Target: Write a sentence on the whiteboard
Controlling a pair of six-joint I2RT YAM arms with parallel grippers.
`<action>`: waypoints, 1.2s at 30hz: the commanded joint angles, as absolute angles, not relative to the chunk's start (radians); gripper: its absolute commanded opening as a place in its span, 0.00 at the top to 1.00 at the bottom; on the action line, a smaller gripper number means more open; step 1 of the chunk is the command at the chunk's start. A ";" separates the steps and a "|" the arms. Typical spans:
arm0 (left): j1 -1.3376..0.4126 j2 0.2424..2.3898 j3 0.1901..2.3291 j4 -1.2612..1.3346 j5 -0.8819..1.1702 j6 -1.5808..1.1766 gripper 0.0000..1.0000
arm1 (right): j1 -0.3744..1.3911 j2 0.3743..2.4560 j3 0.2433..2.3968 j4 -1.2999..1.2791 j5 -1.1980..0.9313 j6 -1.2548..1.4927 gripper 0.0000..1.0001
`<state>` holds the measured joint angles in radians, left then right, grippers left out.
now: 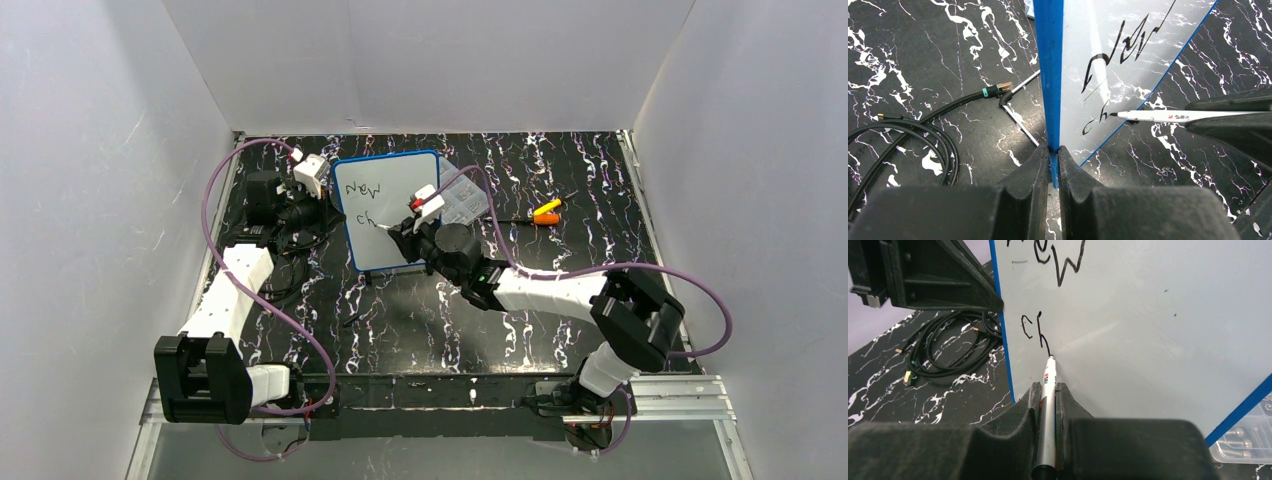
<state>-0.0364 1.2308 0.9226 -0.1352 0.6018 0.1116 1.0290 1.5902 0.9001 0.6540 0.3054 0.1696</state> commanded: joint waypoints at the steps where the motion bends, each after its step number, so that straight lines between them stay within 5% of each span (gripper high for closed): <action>1: -0.035 1.204 0.922 -0.121 0.623 0.114 1.00 | 1.023 1.502 0.897 0.726 0.320 0.170 0.99; 36: -0.035 1.206 0.922 -0.121 0.627 0.113 1.00 | 1.023 1.573 0.945 0.731 0.358 0.128 0.99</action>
<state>-0.0364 1.2308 0.9226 -0.1352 0.6029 0.1112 1.0271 1.5593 0.8997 0.6827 0.3458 0.1535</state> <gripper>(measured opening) 0.084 0.197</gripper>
